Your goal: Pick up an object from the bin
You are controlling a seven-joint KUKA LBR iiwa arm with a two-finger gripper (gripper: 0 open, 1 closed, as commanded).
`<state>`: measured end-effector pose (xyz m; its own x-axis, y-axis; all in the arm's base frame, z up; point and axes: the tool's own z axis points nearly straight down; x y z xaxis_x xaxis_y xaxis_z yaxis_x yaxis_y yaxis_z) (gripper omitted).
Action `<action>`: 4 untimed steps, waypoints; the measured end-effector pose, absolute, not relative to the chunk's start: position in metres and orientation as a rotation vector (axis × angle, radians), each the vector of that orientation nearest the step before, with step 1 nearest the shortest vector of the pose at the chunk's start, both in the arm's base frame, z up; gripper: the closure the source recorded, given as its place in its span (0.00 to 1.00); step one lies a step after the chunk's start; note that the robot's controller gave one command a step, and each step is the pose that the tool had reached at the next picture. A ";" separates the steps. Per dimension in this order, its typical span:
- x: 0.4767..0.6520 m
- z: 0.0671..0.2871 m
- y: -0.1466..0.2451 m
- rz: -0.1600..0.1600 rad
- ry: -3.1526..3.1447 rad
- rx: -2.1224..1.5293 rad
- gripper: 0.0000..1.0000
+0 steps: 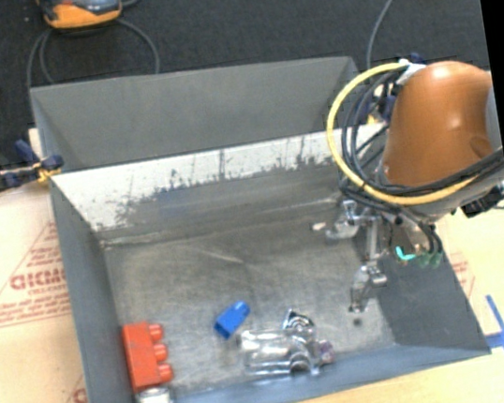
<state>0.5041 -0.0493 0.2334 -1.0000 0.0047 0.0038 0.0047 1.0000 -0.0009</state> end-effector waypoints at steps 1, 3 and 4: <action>0.481 0.140 0.023 -0.004 -3.135 -0.028 0.00; 0.522 0.117 0.099 -0.002 -3.032 0.839 0.00; 0.535 0.091 0.114 0.001 -2.934 1.120 0.00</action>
Offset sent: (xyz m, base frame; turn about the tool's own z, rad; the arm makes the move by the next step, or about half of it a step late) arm -0.0210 0.0690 -0.0894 0.0194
